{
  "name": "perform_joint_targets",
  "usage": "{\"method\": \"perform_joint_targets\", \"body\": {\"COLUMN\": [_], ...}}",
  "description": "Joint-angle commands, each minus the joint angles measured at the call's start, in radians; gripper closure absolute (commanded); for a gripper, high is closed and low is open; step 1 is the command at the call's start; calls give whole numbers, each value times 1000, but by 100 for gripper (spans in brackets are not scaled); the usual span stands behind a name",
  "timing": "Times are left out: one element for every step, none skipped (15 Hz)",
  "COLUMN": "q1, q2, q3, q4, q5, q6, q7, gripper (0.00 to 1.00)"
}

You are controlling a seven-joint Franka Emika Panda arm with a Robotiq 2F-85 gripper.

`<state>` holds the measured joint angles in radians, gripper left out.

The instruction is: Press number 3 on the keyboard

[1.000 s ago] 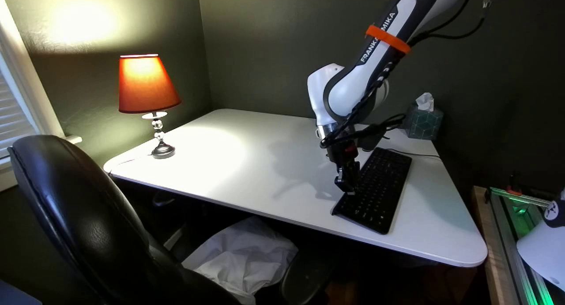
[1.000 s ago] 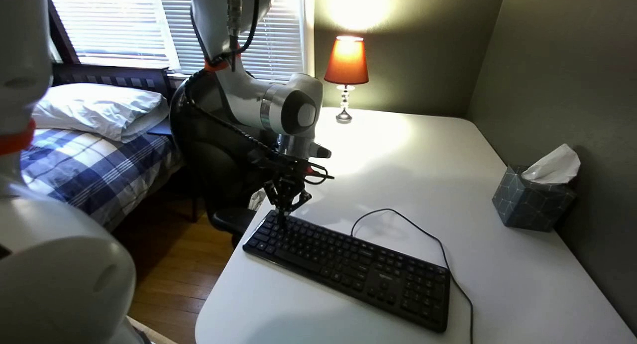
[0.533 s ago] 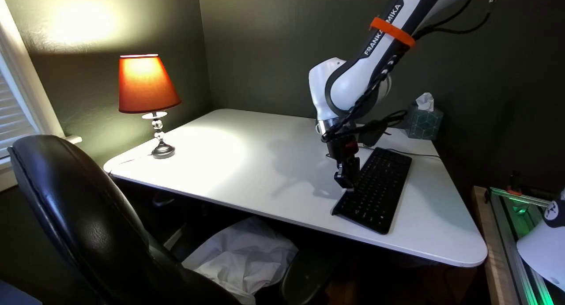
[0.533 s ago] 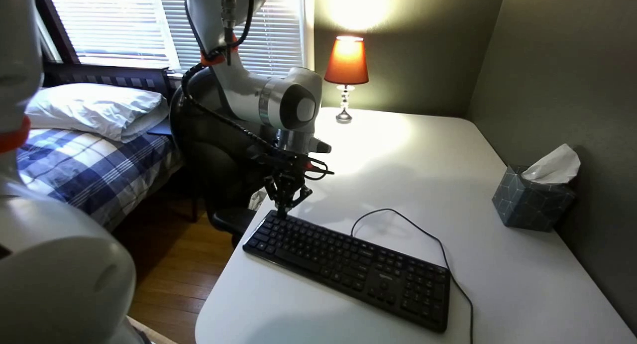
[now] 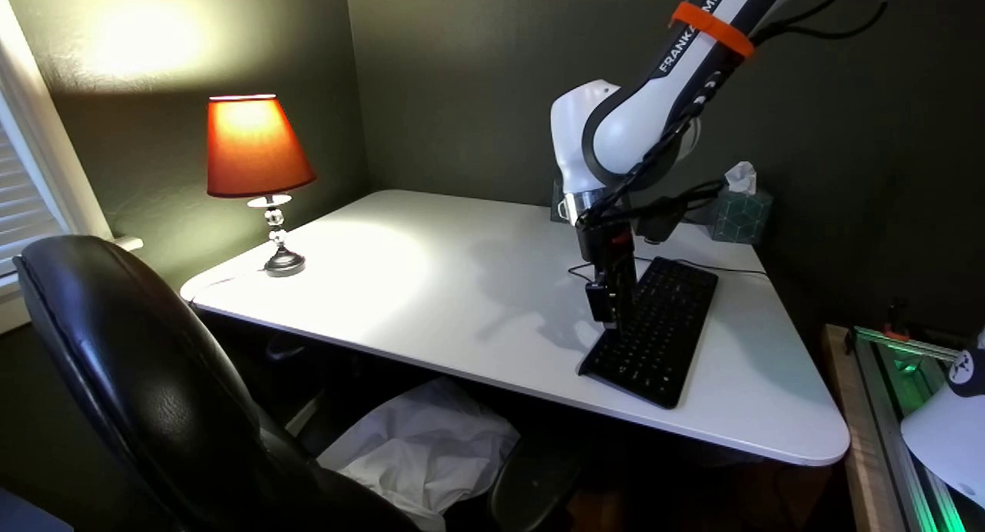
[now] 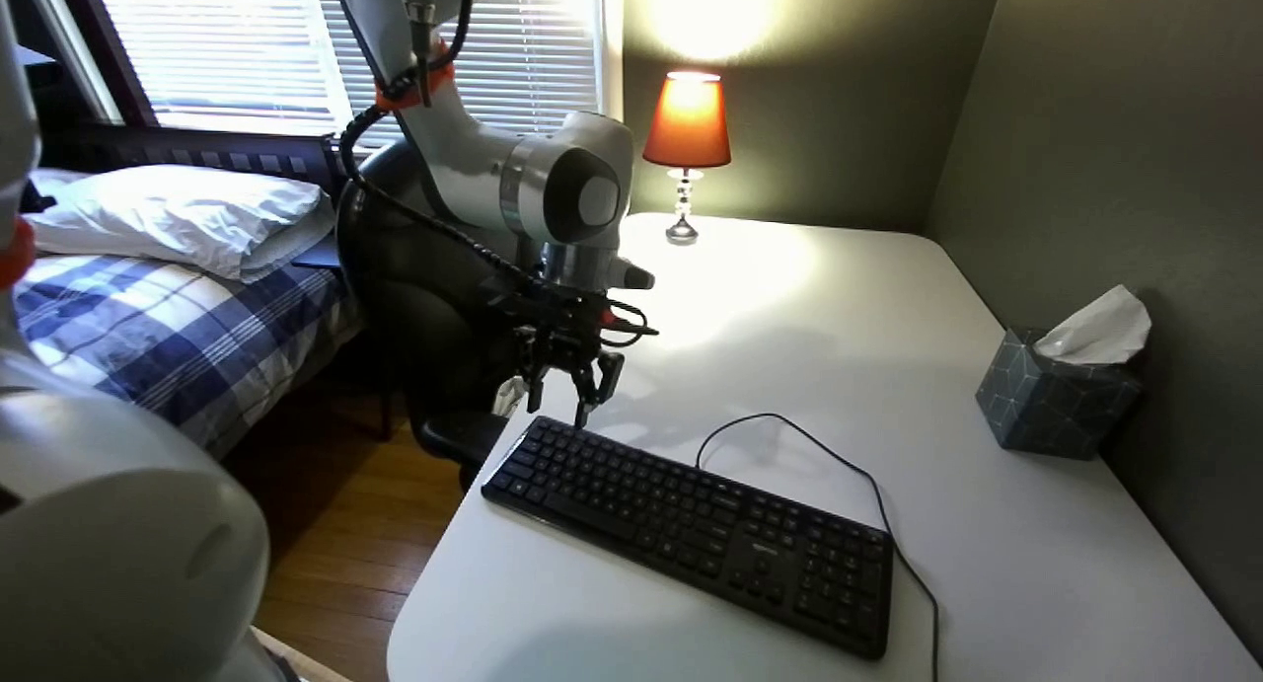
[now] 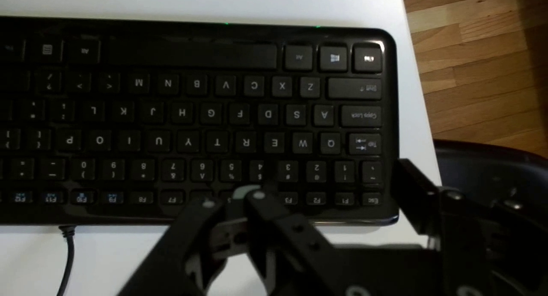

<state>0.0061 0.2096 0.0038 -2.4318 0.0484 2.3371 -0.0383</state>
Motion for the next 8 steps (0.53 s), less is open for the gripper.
{"method": "perform_joint_targets", "body": {"q1": [4, 4, 4, 5, 5, 6, 6, 6], "q2": [-83, -98, -109, -124, -136, -149, -160, -173], "q3": [4, 5, 5, 5, 6, 6, 7, 7], "q4": [-80, -90, -97, -109, -117, -127, -135, -144], "q5": [-6, -6, -6, -6, -3, -5, -5, -5], "q6": [50, 55, 62, 72, 79, 85, 90, 96], "q7": [18, 17, 18, 21, 20, 22, 23, 24], "gripper": [1, 0, 0, 0, 0, 0, 0, 0]}}
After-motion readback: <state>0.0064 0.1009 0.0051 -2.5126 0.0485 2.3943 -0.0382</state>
